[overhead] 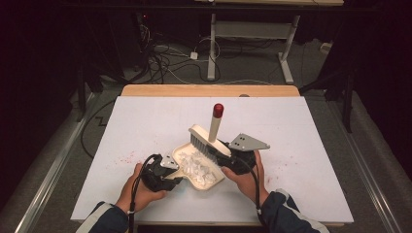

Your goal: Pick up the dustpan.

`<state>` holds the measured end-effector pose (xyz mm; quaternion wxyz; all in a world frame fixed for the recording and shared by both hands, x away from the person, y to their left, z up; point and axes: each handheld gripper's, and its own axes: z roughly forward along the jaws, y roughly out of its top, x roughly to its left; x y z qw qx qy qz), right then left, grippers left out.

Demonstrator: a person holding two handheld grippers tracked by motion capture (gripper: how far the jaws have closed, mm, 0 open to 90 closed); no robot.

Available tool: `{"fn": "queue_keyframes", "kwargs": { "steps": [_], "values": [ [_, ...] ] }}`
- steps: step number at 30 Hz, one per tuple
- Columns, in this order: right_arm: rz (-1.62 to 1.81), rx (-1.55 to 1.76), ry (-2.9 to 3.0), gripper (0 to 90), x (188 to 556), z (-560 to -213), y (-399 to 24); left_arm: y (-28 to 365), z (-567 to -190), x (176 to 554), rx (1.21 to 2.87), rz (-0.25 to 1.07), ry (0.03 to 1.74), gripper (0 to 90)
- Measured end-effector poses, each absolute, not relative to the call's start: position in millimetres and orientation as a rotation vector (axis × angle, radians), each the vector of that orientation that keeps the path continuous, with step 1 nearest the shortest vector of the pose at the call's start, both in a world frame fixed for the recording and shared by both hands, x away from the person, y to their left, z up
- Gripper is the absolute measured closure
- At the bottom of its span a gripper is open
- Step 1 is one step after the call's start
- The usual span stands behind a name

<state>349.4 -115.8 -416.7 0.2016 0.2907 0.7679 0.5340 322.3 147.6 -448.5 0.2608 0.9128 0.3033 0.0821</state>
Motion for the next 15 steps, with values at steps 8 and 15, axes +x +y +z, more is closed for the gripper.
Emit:
{"fn": "queue_keyframes", "kwargs": {
  "steps": [8,15],
  "values": [
    [1.426,0.865,2.226,67.8,361.8,-416.6,-130.8,148.9,-448.8,321.8,2.475,0.222,0.822,63.5],
    [1.258,0.836,2.215,67.8,365.9,-436.3,-129.9,151.6,-449.0,320.2,2.476,0.224,0.830,63.5]
  ]
}}
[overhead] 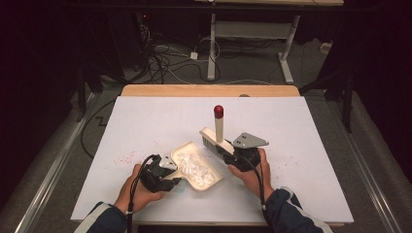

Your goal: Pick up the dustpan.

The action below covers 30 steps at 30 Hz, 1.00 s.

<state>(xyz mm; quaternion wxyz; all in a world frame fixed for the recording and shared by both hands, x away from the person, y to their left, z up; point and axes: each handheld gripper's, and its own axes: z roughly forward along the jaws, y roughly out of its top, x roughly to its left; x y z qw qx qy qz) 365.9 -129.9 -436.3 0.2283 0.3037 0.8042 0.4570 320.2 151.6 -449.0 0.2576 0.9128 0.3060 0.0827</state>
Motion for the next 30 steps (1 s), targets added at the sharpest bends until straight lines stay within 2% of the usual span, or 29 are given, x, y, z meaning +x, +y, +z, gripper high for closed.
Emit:
{"fn": "queue_keyframes", "kwargs": {
  "steps": [3,14,30],
  "values": [
    [1.224,0.809,2.267,67.8,362.2,-446.6,-127.5,153.5,-447.9,318.9,2.473,0.230,0.831,63.6],
    [1.269,0.763,2.325,67.7,343.2,-450.2,-110.2,161.0,-448.2,313.9,2.474,0.226,0.855,63.6],
    [1.379,0.671,2.301,67.8,328.6,-428.4,-109.7,161.9,-450.5,314.6,2.477,0.230,0.852,63.5]
  ]
}}
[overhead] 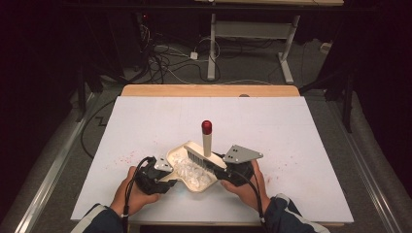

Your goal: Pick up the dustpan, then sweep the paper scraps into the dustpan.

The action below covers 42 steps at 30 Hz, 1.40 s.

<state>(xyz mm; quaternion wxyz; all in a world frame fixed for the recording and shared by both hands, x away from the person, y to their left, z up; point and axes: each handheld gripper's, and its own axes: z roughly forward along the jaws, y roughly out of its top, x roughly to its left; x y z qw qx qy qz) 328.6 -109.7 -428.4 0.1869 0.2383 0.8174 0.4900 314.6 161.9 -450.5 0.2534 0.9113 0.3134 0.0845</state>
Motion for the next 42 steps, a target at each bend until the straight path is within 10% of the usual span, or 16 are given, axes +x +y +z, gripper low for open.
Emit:
{"fn": "queue_keyframes", "kwargs": {
  "steps": [42],
  "values": [
    [1.280,0.697,2.338,67.7,349.7,-443.1,-111.7,159.6,-455.7,320.8,2.482,0.216,0.865,63.5]
  ]
}}
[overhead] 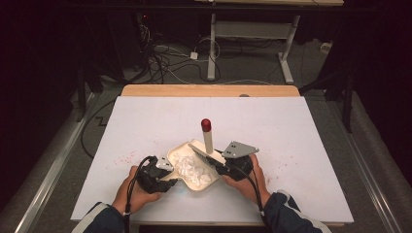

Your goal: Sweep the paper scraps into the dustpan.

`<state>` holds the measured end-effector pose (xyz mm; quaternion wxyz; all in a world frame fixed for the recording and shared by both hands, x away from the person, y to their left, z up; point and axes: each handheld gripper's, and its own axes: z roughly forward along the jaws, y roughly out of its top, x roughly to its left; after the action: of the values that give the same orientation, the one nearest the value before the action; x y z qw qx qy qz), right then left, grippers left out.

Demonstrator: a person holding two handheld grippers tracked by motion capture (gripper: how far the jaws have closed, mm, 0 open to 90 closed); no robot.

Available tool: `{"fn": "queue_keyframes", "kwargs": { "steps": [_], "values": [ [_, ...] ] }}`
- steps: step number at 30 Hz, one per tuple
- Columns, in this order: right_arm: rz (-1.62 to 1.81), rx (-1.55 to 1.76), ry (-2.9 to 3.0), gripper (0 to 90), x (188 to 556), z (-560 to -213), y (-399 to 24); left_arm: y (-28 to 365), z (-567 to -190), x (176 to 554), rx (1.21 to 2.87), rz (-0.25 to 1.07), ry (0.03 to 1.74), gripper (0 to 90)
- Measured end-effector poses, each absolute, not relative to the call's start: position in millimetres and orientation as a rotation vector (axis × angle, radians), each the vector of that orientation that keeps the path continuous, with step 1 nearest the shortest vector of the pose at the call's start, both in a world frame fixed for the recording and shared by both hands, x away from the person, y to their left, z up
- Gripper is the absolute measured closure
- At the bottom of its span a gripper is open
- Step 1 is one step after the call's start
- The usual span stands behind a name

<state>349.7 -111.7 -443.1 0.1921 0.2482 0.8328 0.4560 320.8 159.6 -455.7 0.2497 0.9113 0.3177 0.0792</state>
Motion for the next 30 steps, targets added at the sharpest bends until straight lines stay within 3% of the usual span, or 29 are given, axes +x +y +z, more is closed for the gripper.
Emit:
{"fn": "queue_keyframes", "kwargs": {
  "steps": [18,30],
  "values": [
    [1.318,0.732,2.256,67.7,350.6,-422.8,-131.7,158.5,-457.4,320.7,2.493,0.227,0.866,63.5],
    [1.251,0.738,2.366,67.7,352.5,-439.4,-124.7,158.9,-456.1,319.8,2.483,0.237,0.873,63.5]
  ]
}}
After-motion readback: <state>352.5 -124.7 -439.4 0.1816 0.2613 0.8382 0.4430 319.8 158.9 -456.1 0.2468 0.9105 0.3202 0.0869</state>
